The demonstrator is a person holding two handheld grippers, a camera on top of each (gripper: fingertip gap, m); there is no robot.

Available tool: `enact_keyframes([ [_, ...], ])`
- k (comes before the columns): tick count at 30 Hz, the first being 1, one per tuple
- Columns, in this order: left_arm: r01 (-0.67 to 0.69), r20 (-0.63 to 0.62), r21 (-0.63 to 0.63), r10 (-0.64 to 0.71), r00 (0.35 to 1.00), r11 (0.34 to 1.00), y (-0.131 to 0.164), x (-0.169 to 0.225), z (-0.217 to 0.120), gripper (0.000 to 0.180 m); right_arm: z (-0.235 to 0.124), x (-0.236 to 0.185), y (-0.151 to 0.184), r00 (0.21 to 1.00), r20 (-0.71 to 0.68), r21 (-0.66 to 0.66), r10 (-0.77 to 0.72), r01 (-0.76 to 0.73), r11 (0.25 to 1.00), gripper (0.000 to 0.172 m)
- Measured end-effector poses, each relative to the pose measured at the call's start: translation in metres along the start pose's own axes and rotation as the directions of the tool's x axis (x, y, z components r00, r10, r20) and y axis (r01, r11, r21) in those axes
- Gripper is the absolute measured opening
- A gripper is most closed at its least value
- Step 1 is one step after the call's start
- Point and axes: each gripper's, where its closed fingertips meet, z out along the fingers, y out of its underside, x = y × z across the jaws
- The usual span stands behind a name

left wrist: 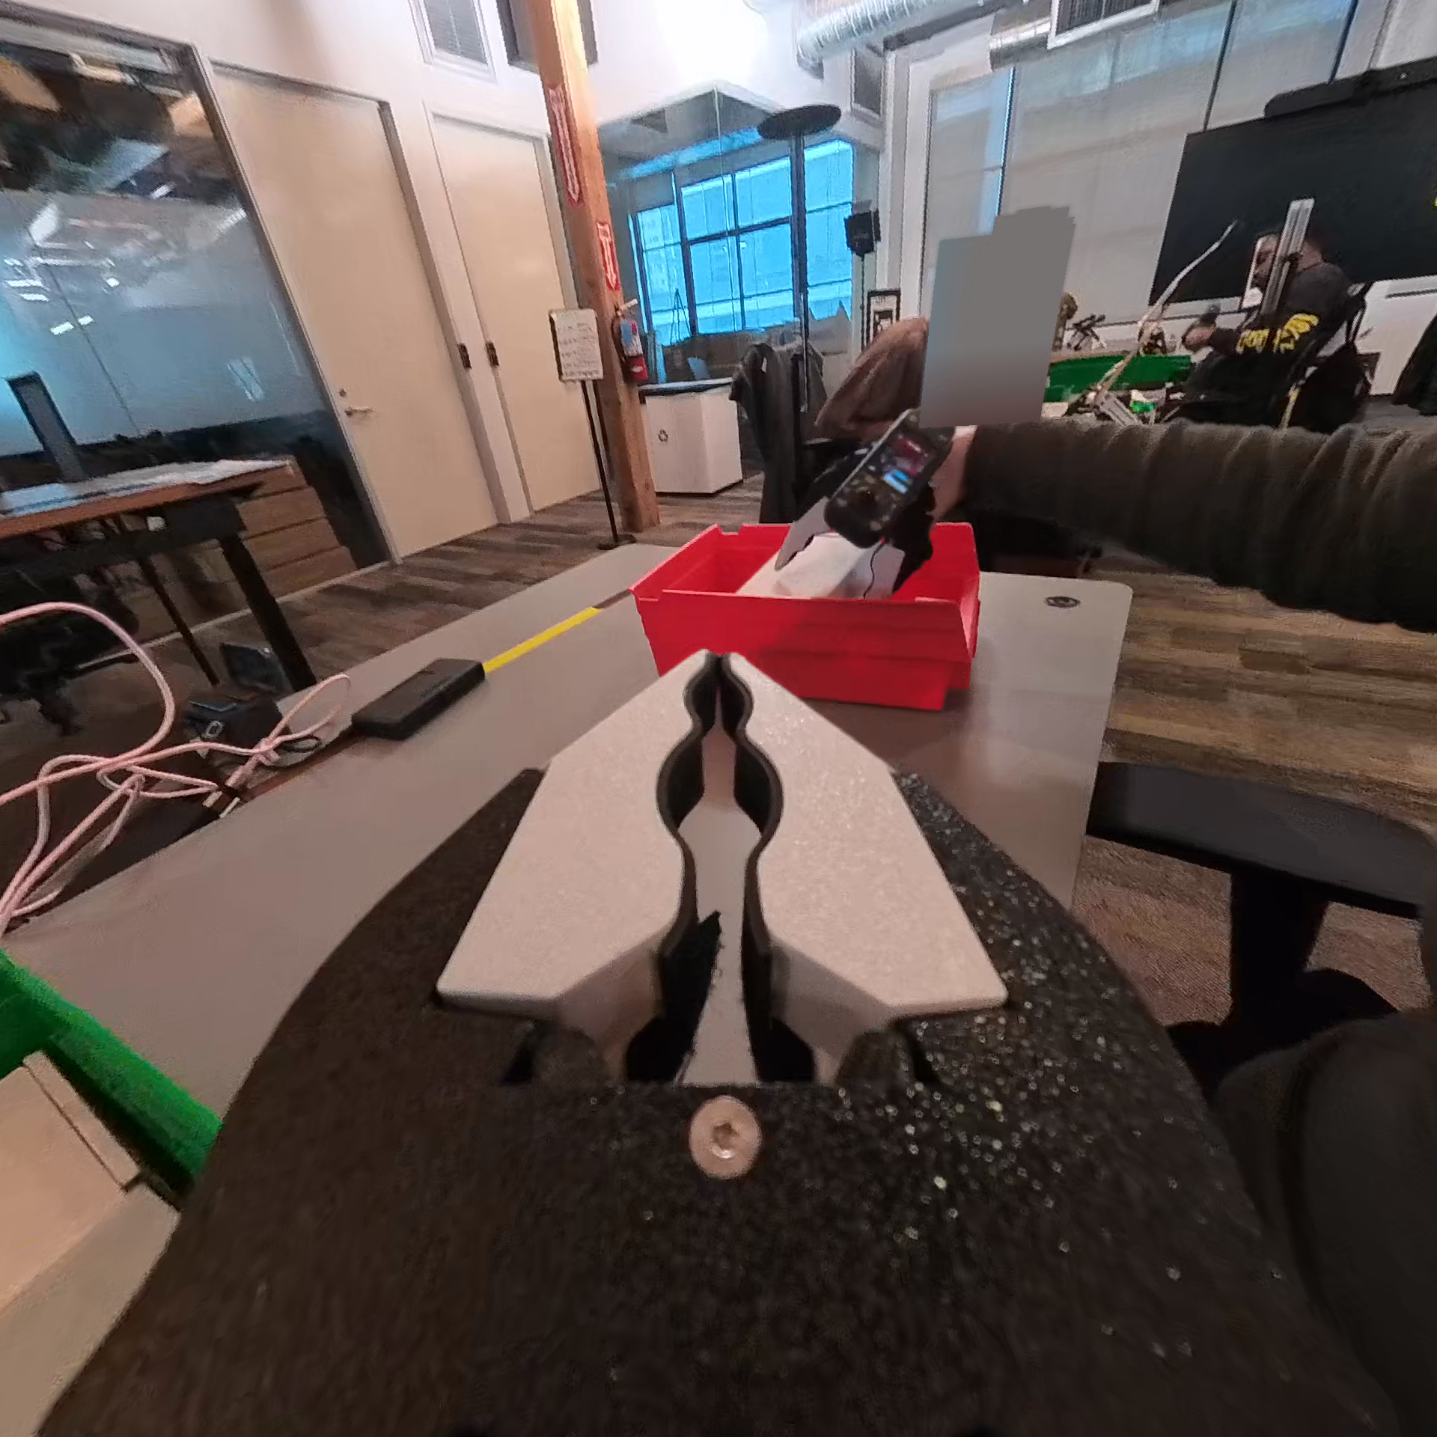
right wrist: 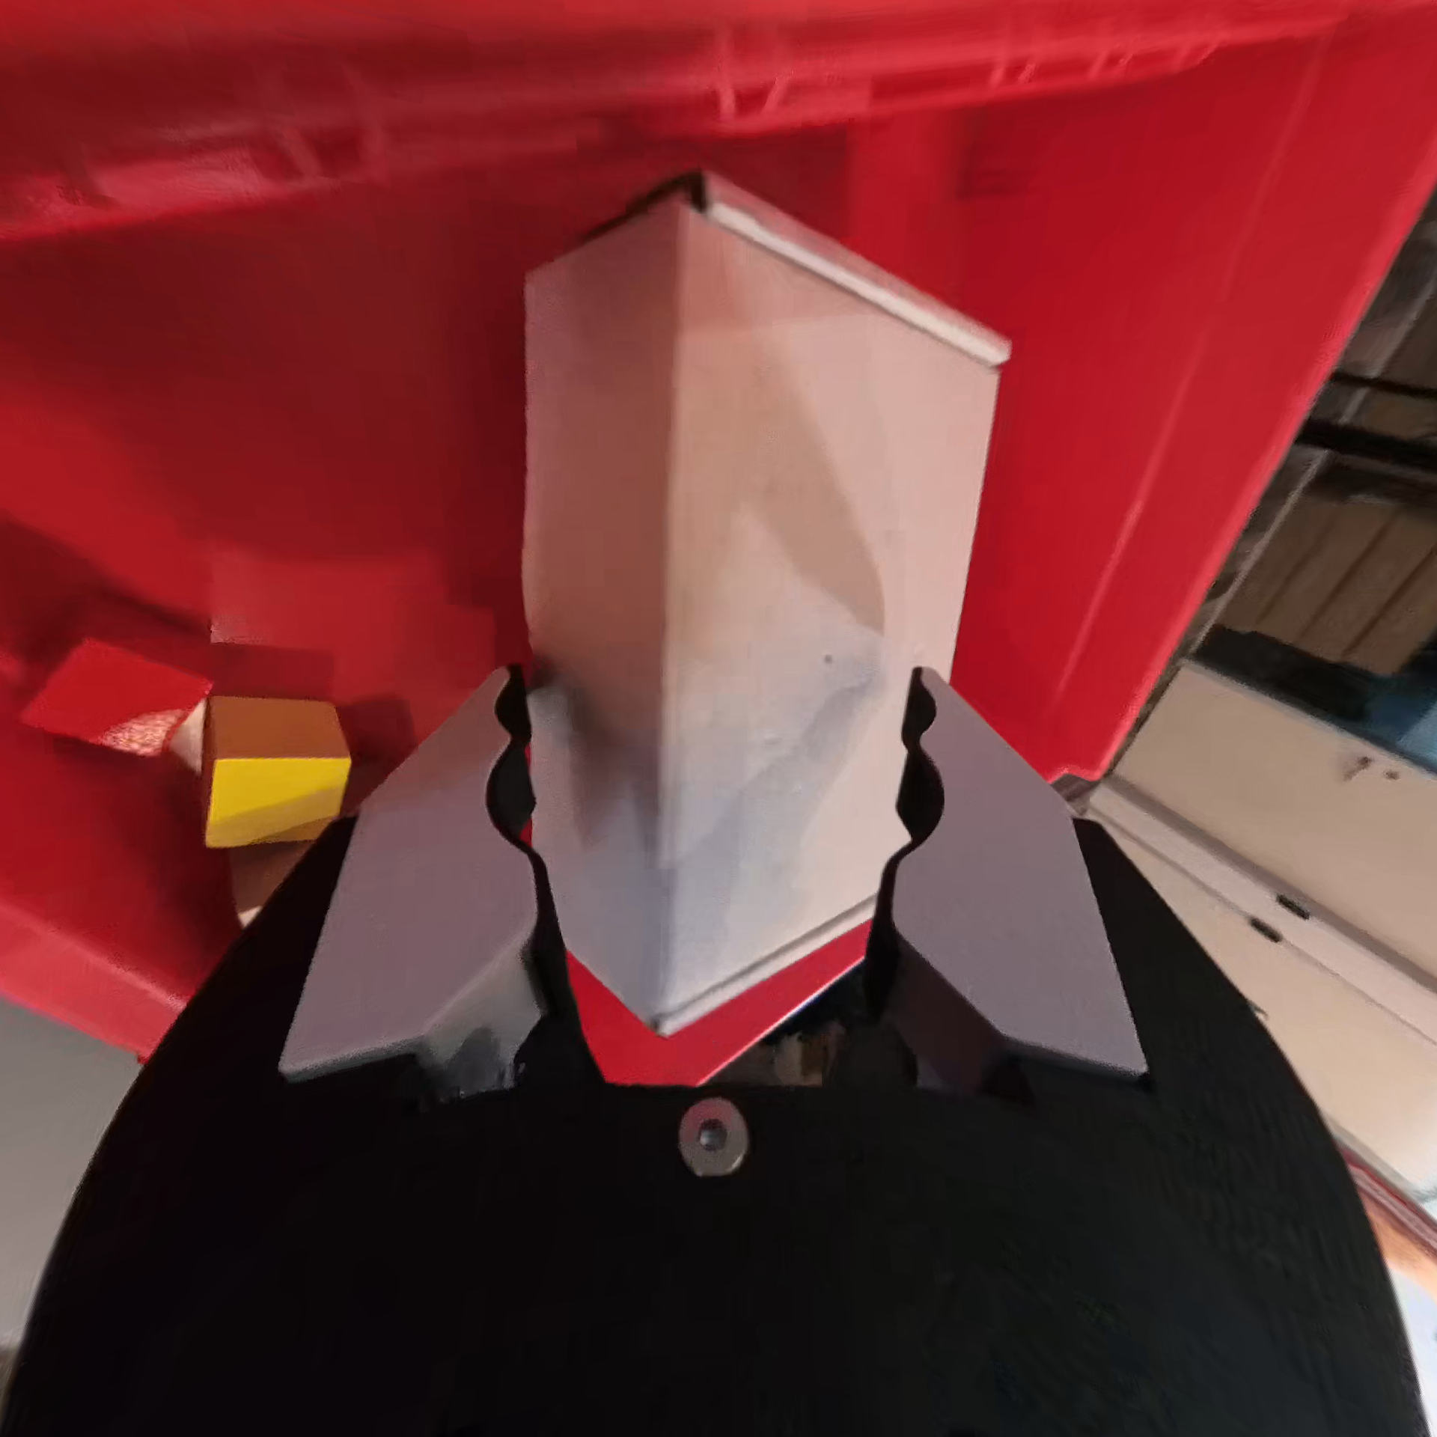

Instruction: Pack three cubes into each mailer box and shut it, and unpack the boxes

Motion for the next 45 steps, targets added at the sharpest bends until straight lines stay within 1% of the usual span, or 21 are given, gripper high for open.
enact_keyframes([
  [2, 0.007, -0.011, -0.027, -0.007, 1.000, 1.000, 0.005, 0.002, 0.003, 0.000, 0.007, -0.004, 0.005, 0.999, 0.035, -0.048, 0.007, -0.006, 0.999, 0.102],
  [7, 0.004, -0.020, -0.067, -0.005, 1.000, 0.998, 0.012, 0.003, 0.005, 0.000, 0.016, 0.008, 0.002, 0.999, 0.027, -0.070, 0.044, -0.042, 0.997, 0.101],
  [10, 0.003, -0.013, -0.066, -0.004, 1.000, 0.998, 0.010, 0.001, 0.002, 0.000, 0.022, 0.015, 0.001, 1.000, 0.006, -0.084, 0.008, -0.008, 0.996, 0.102],
  [12, 0.010, -0.011, -0.059, -0.011, 1.000, 0.998, 0.009, -0.001, -0.001, 0.000, 0.024, 0.020, -0.002, 1.000, -0.024, -0.070, -0.017, 0.015, 0.997, 0.101],
  [14, 0.015, -0.005, -0.054, -0.015, 1.000, 0.998, 0.007, -0.003, -0.003, 0.000, 0.025, 0.020, -0.003, 0.999, -0.025, -0.068, -0.040, 0.038, 0.997, 0.099],
  [16, 0.015, 0.000, -0.049, -0.015, 1.000, 0.999, 0.005, -0.005, -0.006, 0.000, 0.022, 0.016, -0.002, 1.000, 0.005, -0.076, -0.018, 0.018, 0.997, 0.101],
  [18, 0.016, 0.005, -0.043, -0.016, 1.000, 0.999, 0.004, -0.006, -0.008, 0.000, 0.016, 0.012, -0.002, 0.998, 0.052, -0.077, 0.037, -0.033, 0.996, 0.105],
  [21, 0.027, 0.002, -0.038, -0.027, 1.000, 0.999, 0.003, -0.007, -0.009, 0.000, 0.004, 0.006, 0.001, 0.983, 0.128, -0.100, 0.129, -0.117, 0.988, 0.104],
  [22, 0.028, 0.001, -0.038, -0.028, 1.000, 0.999, 0.002, -0.007, -0.009, 0.000, -0.001, 0.005, 0.002, 0.975, 0.152, -0.117, 0.160, -0.143, 0.983, 0.101],
  [24, 0.026, 0.001, -0.041, -0.025, 1.000, 0.999, 0.003, -0.006, -0.009, 0.000, -0.008, 0.001, 0.008, 0.960, 0.190, -0.170, 0.205, -0.174, 0.970, 0.100],
  [27, 0.021, -0.001, -0.047, -0.021, 1.000, 0.999, 0.003, -0.005, -0.009, 0.000, -0.011, 0.004, 0.013, 0.968, 0.172, -0.189, 0.185, -0.152, 0.970, 0.101],
  [30, 0.026, -0.005, -0.048, -0.026, 1.000, 0.998, 0.004, -0.005, -0.009, 0.000, -0.006, 0.002, 0.015, 0.970, 0.163, -0.190, 0.179, -0.147, 0.971, 0.105],
  [32, 0.031, -0.009, -0.051, -0.032, 0.999, 0.998, 0.005, -0.005, -0.008, 0.000, 0.000, 0.005, 0.015, 0.978, 0.133, -0.169, 0.162, -0.138, 0.976, 0.108],
  [34, 0.034, -0.011, -0.056, -0.034, 0.999, 0.998, 0.006, -0.004, -0.008, 0.000, 0.005, 0.009, 0.015, 0.989, 0.093, -0.166, 0.116, -0.100, 0.981, 0.107],
  [38, 0.031, -0.018, -0.062, -0.032, 0.999, 0.998, 0.007, -0.002, -0.006, 0.000, 0.019, 0.016, 0.016, 0.996, -0.006, -0.176, -0.085, 0.082, 0.981, 0.103],
  [39, 0.031, -0.018, -0.064, -0.032, 0.999, 0.997, 0.007, -0.002, -0.006, 0.000, 0.021, 0.020, 0.014, 0.990, -0.044, -0.163, -0.133, 0.124, 0.979, 0.100],
  [41, 0.034, -0.022, -0.069, -0.036, 0.999, 0.997, 0.009, -0.002, -0.005, 0.000, 0.023, 0.032, 0.012, 0.967, -0.149, -0.159, -0.205, 0.181, 0.970, 0.082],
  [42, 0.036, -0.024, -0.071, -0.038, 0.999, 0.997, 0.009, -0.002, -0.005, 0.000, 0.023, 0.039, 0.012, 0.954, -0.201, -0.154, -0.223, 0.194, 0.969, 0.076],
  [44, 0.038, -0.027, -0.078, -0.041, 0.999, 0.996, 0.011, -0.002, -0.004, 0.000, 0.019, 0.051, 0.012, 0.936, -0.285, -0.140, -0.209, 0.175, 0.975, 0.071],
  [45, 0.040, -0.027, -0.080, -0.042, 0.999, 0.996, 0.011, -0.002, -0.004, 0.000, 0.016, 0.056, 0.015, 0.933, -0.310, -0.134, -0.182, 0.147, 0.980, 0.074],
])
